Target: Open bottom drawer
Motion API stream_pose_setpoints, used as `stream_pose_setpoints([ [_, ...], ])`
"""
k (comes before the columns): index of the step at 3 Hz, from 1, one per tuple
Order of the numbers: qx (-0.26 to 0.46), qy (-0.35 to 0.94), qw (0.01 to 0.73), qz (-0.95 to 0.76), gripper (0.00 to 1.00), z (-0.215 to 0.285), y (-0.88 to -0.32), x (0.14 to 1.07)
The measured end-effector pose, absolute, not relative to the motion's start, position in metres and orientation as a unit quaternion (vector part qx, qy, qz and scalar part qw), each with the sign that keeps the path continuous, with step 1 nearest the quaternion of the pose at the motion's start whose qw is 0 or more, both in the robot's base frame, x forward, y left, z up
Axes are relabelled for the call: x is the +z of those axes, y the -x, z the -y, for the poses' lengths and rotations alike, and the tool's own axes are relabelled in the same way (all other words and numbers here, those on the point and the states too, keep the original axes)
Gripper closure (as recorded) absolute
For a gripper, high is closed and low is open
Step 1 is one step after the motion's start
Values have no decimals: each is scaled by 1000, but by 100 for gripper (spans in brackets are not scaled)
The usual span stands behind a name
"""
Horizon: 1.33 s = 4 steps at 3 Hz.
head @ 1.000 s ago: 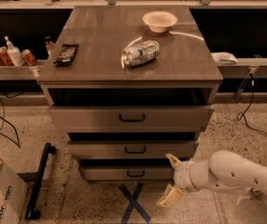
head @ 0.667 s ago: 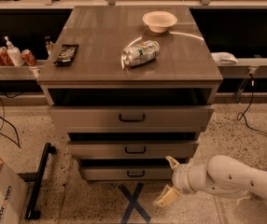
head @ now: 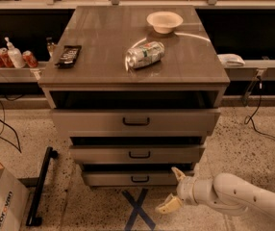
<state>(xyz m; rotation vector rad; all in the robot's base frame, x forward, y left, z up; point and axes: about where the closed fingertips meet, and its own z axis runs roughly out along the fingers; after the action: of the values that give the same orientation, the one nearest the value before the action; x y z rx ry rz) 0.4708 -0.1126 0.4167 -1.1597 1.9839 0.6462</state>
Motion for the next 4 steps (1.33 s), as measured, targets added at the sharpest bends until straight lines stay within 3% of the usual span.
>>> stream_pose_setpoints([
  [4,312,363,378,-792,0,135,-523,303],
])
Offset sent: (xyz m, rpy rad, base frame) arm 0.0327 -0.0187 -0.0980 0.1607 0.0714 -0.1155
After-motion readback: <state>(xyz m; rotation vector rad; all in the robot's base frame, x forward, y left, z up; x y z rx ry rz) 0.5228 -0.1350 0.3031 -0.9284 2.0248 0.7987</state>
